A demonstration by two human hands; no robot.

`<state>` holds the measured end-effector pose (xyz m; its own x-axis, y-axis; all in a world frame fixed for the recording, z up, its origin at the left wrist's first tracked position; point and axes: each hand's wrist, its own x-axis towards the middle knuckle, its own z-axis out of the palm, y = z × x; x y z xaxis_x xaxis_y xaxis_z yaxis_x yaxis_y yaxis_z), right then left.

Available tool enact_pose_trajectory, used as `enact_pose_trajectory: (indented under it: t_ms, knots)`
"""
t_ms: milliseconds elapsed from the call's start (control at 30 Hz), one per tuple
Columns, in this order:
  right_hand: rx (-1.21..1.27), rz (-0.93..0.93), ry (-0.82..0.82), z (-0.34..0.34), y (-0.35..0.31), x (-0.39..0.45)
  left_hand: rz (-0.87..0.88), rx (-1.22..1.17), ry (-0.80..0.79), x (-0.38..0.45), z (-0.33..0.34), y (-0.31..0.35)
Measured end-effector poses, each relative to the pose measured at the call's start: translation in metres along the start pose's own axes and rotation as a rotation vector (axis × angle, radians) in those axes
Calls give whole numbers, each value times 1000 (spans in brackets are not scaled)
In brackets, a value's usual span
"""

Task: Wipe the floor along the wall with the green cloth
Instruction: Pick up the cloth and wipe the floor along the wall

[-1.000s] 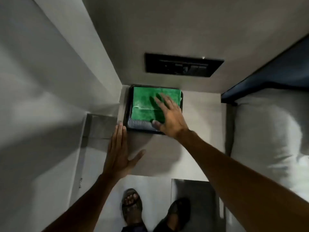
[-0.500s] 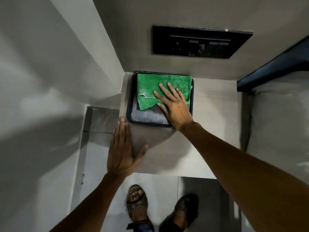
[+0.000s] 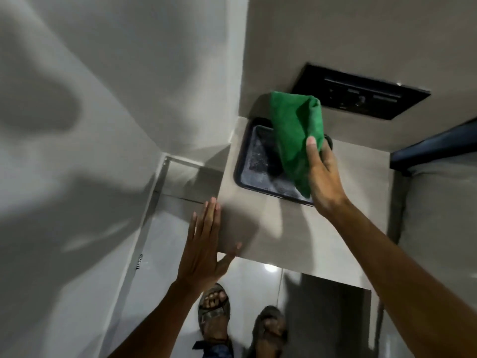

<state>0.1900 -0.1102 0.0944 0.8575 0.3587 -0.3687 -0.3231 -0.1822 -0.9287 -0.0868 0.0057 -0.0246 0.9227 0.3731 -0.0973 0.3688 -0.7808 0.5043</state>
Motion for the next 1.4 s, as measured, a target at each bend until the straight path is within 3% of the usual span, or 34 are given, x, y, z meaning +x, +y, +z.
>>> enact_pose_trajectory:
  t_ms: [233, 333, 533, 633, 767, 900, 967, 1033, 1100, 1133, 1200, 1400]
  knots:
    - [396, 226, -227, 96, 1, -80, -248, -53, 63, -91, -7, -49]
    - [585, 369, -424, 144, 22, -113, -394, -101, 109, -139, 3, -68]
    - [212, 289, -600, 220, 111, -139, -556, -121, 107, -214, 53, -124]
    - [-26, 125, -690, 247, 168, -140, -669, -169, 180, -235, 94, -161]
    - [-374, -302, -797, 265, 261, -123, -899, -279, 290, -263, 155, -198]
    - [-554, -504, -843, 278, 356, -98, -1082, -339, 348, -291, 216, -234]
    - [-663, -694, -845, 283, 407, -83, -1107, -309, 340, -309, 240, -251]
    - [-793, -1049, -991, 291, 463, -66, -1084, -222, 343, -325, 264, -268]
    - [-1002, -1240, -1270, 298, 502, -52, -1058, -141, 349, -335, 286, -278]
    - [-1105, -1250, -1393, 298, 515, -49, -1057, -118, 362, -338, 296, -282]
    - [-1208, -1231, -1476, 298, 536, -45, -1060, -66, 354, -338, 313, -289]
    - [-1034, -1152, -1359, 298, 533, -47, -1098, 109, 378, -324, 327, -284]
